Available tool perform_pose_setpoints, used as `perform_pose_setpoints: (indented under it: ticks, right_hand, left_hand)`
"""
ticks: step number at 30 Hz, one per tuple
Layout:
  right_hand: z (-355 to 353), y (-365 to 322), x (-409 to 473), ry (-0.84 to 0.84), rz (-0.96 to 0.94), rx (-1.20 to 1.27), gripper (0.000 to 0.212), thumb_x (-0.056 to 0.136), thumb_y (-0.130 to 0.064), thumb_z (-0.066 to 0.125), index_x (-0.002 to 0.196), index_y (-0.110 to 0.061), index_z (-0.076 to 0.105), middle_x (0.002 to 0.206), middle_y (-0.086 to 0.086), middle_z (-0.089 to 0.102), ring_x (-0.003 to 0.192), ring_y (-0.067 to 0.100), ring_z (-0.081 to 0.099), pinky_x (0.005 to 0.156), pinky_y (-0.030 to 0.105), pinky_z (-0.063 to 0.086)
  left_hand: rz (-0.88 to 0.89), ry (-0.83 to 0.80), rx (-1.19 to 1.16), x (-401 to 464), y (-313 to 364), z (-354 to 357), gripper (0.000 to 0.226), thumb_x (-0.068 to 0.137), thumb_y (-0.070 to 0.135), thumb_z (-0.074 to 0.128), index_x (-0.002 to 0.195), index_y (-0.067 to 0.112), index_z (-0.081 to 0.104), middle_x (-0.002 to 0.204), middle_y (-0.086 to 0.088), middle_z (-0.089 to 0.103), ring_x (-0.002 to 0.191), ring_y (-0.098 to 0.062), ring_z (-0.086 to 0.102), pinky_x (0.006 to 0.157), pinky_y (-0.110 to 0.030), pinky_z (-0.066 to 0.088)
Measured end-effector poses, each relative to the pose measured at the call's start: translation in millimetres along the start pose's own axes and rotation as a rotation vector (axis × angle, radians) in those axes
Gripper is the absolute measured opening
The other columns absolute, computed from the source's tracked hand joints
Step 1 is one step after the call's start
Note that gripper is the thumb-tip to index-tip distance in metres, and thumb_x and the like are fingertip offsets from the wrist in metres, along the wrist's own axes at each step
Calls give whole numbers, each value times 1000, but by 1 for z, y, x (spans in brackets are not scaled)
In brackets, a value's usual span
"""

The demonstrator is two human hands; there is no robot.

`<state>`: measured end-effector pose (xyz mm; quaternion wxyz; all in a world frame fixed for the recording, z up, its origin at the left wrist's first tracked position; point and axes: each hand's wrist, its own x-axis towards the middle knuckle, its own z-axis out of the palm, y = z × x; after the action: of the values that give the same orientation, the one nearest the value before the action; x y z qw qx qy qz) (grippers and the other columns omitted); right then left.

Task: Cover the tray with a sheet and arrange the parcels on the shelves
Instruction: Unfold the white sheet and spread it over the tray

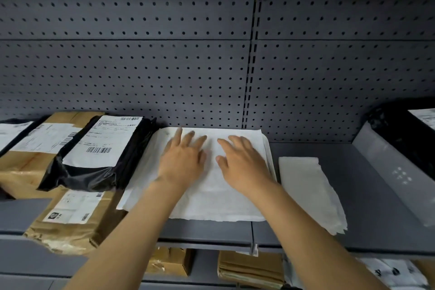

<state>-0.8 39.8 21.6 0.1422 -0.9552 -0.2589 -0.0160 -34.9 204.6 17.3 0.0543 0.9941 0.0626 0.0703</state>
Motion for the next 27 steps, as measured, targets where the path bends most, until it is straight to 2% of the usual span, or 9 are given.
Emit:
perform_pose_setpoints:
  ticks: [2, 4, 13, 17, 19, 21, 23, 25, 27]
  right_hand:
    - [12, 12, 1, -164, 54, -6, 59, 106, -47, 24, 160, -27, 13, 170, 2, 6, 155, 27, 2, 123, 41, 14]
    - [20, 23, -1, -276, 106, -24, 64, 105, -53, 14, 162, -28, 0, 170, 0, -10, 156, 25, -11, 125, 41, 3]
    - [21, 26, -3, -341, 144, -67, 65, 102, -56, 4, 160, -30, -11, 167, -4, -22, 154, 21, -21, 125, 39, -7]
    - [6, 14, 6, -274, 149, -55, 66, 103, -55, 7, 161, -27, -5, 170, 1, -10, 156, 27, -10, 125, 44, 0]
    - [-7, -2, 12, -153, 151, 36, 65, 104, -53, 16, 162, -25, 10, 170, 3, 10, 156, 27, 7, 124, 43, 13]
    - [-22, -24, 14, 2, 137, 103, 57, 103, -48, 31, 156, -26, 31, 161, 1, 35, 147, 25, 32, 113, 41, 34]
    - [-35, -47, 15, 127, 139, 195, 46, 100, -41, 45, 145, -29, 48, 146, -3, 52, 130, 24, 51, 99, 39, 46]
    - [-45, -71, 15, 209, 140, 351, 39, 96, -36, 52, 135, -32, 58, 133, -7, 62, 116, 20, 60, 93, 39, 51]
    - [-53, -100, 13, 255, 138, 507, 33, 95, -29, 54, 127, -33, 63, 121, -10, 67, 102, 14, 64, 84, 37, 55]
  left_hand:
    - [-92, -235, -42, -5, -7, 11, 59, 104, 48, 14, 161, 36, 5, 171, 0, 4, 157, -29, -9, 126, -46, -1]
    - [-155, -318, -88, -14, -16, 18, 61, 102, 55, 7, 159, 40, -7, 170, 4, -12, 155, -28, -18, 124, -47, -9]
    - [-224, -344, -111, -18, -25, 20, 60, 99, 59, 6, 157, 47, -9, 168, 7, -19, 154, -26, -24, 121, -49, -16]
    - [-235, -249, -321, -21, -22, 6, 64, 99, 61, 13, 160, 42, 8, 171, 7, -4, 157, -21, -12, 125, -42, -2]
    - [-223, -142, -438, -23, -19, -9, 57, 102, 51, 33, 157, 34, 30, 169, 3, 15, 156, -19, 16, 122, -35, 19]
    - [-171, -62, -596, -24, -21, -30, 44, 100, 34, 50, 144, 29, 52, 157, 1, 44, 135, -17, 50, 106, -25, 38]
    - [-128, -41, -786, -30, -23, -56, 35, 97, 23, 56, 131, 30, 64, 138, 6, 62, 113, -11, 63, 92, -18, 43]
    - [-88, 11, -932, -40, -32, -86, 29, 96, 20, 59, 119, 33, 70, 122, 11, 69, 99, -9, 67, 89, -19, 49]
    - [-67, 94, -1076, -55, -49, -116, 29, 94, 15, 58, 105, 37, 73, 109, 10, 73, 97, -19, 70, 94, -33, 56]
